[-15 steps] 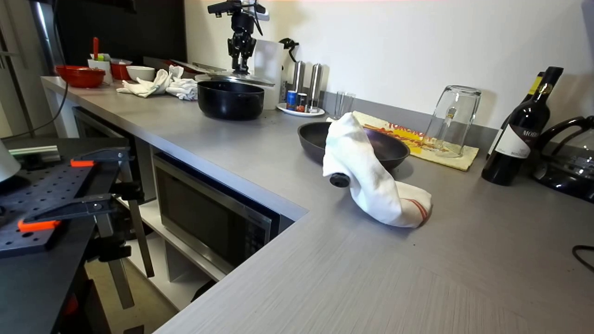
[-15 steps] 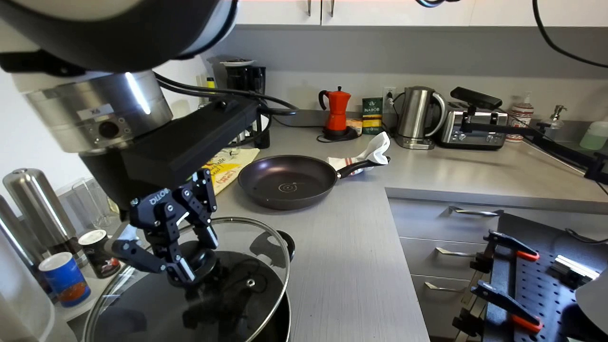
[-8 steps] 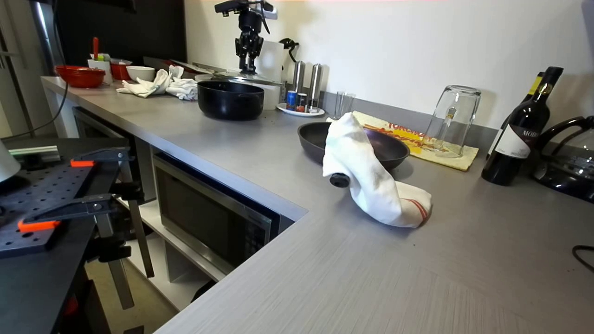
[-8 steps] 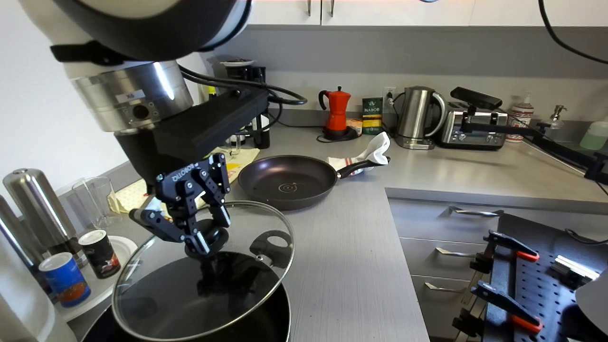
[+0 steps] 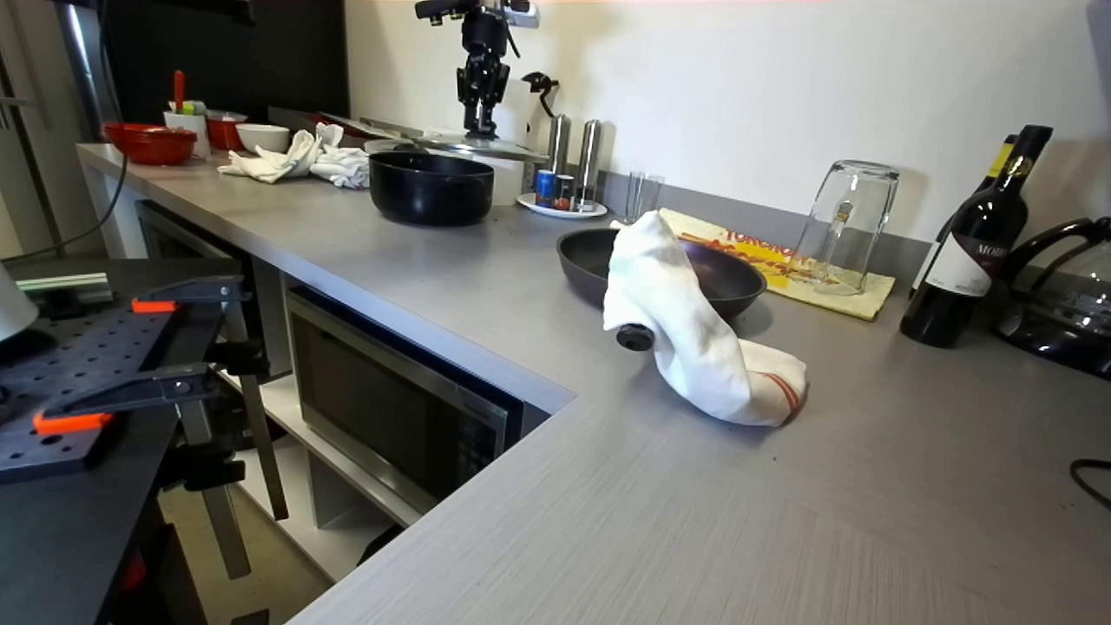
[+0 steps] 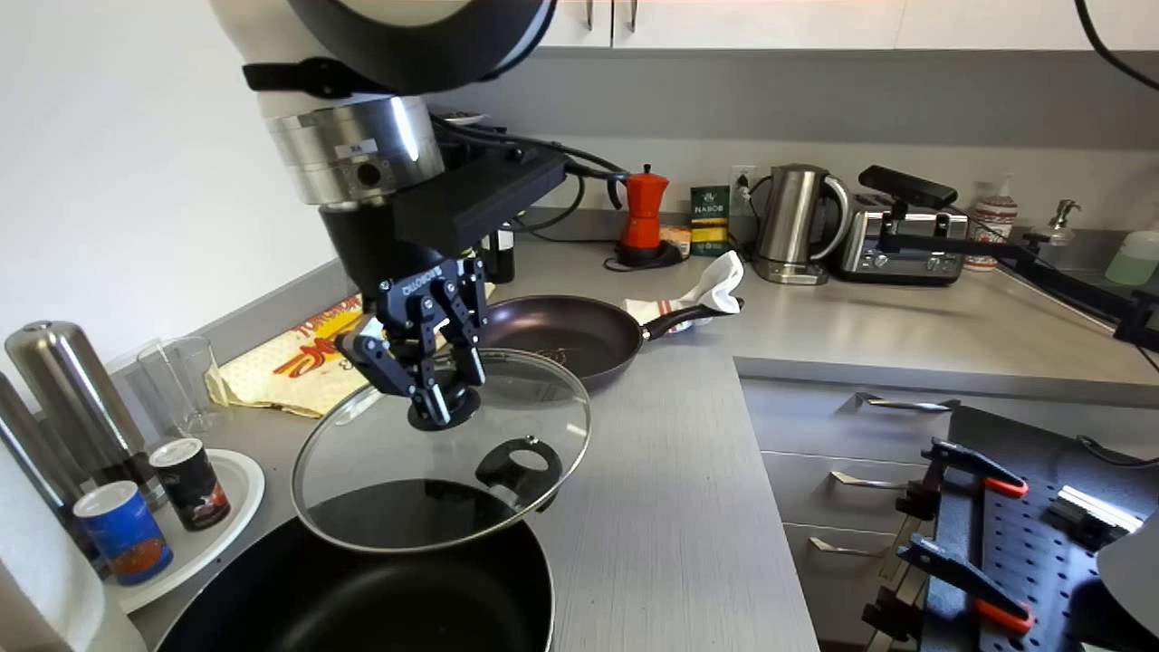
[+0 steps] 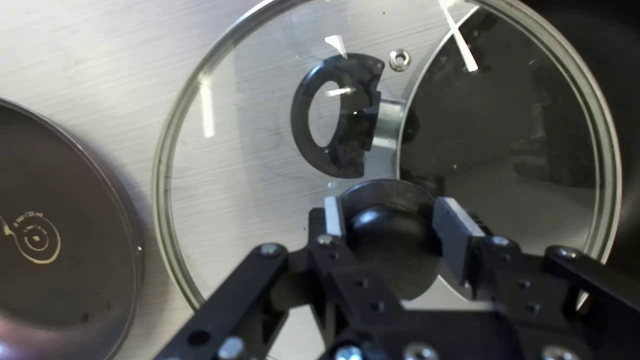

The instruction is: Move the lid closer to the pan

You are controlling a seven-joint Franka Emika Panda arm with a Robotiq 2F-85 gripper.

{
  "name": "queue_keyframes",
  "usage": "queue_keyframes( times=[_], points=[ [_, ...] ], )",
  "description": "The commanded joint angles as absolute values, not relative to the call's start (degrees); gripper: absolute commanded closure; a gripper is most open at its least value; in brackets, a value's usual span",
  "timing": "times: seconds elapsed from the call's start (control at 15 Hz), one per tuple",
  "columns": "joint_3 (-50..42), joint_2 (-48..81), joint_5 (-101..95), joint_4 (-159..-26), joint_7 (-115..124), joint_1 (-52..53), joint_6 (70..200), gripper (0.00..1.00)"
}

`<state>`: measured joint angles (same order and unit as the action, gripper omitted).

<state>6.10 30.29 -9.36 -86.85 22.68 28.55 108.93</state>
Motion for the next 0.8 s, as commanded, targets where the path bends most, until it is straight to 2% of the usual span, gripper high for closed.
queue_keyframes(
  times=[0.0,0.73],
  points=[
    [7.1,22.9,-8.6,-95.9,23.7,25.5,113.1,0.77],
    [7.9,10.1,-5.9,-115.5,23.0,18.0,123.1,0.77]
  ],
)
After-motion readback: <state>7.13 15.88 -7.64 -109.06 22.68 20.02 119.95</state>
